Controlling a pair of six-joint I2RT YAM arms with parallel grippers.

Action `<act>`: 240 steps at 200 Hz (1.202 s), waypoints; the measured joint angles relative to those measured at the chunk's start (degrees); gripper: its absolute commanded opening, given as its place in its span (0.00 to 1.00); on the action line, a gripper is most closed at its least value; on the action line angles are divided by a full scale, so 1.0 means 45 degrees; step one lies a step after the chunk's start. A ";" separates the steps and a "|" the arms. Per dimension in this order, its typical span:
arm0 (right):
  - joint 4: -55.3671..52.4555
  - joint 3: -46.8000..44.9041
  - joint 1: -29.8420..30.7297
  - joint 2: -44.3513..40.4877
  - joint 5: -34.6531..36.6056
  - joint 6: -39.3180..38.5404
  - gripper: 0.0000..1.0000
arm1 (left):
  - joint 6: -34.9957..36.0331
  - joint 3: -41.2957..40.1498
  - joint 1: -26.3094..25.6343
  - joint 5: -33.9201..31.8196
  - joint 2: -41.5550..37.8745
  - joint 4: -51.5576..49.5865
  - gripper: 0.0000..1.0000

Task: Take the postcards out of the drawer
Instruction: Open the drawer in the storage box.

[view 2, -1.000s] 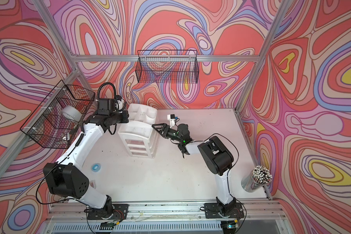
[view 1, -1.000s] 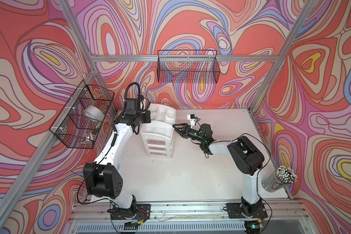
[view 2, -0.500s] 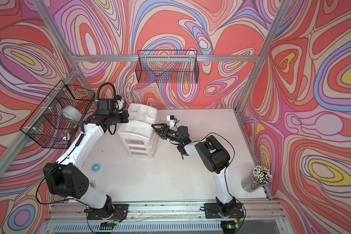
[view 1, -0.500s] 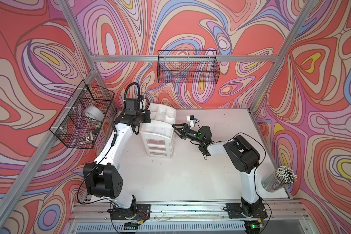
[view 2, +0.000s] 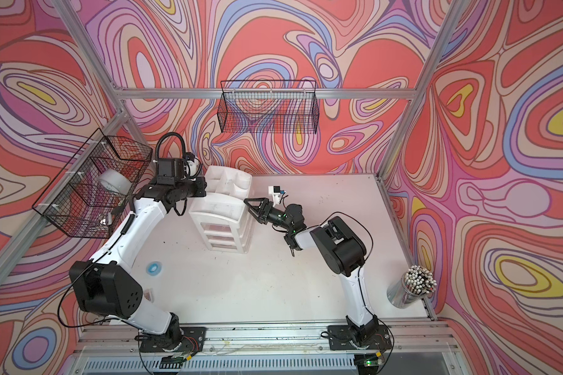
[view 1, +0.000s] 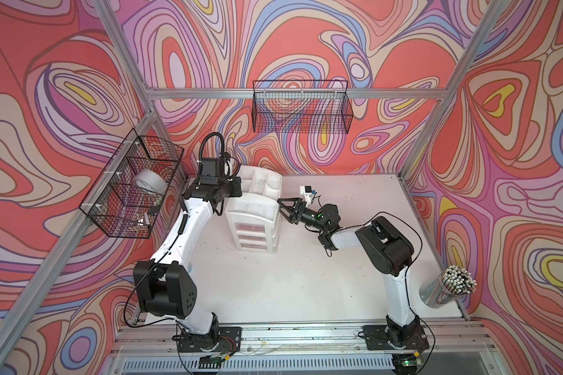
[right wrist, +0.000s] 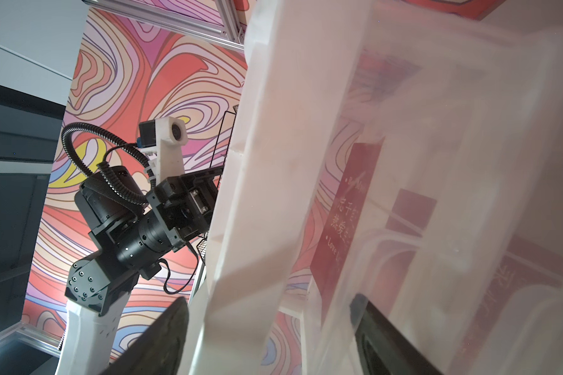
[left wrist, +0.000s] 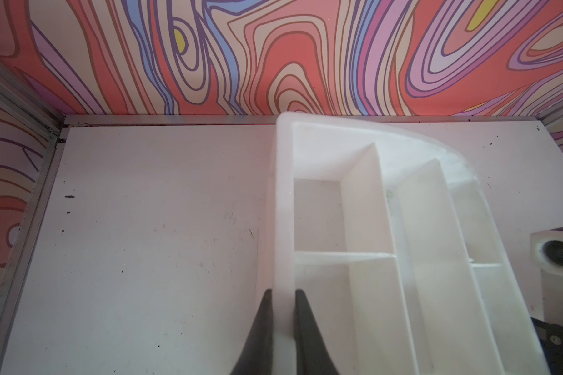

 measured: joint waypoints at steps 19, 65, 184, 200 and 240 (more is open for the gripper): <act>0.0034 0.0000 0.0000 0.0000 -0.0005 0.0049 0.78 | 0.0005 0.0000 0.0000 -0.0063 0.0000 0.0000 0.00; 0.0228 0.0000 0.0005 0.0005 -0.0204 0.0384 0.75 | 0.0005 0.0029 -0.0005 -0.0330 0.0024 -0.0010 0.00; 0.0918 -0.0724 -0.0233 -0.0233 -0.0325 0.0092 0.73 | 0.0010 0.0049 -0.0029 -0.0529 0.0039 -0.0010 0.00; 0.0903 -0.0937 -0.0330 -0.0423 -0.0340 -0.0005 0.73 | 0.0010 0.0049 -0.0029 -0.0549 0.0039 -0.0010 0.00; 0.0908 -0.1341 -0.0554 -0.0738 -0.0359 -0.0160 0.72 | 0.0005 0.0049 -0.0029 -0.0627 0.0039 -0.0005 0.00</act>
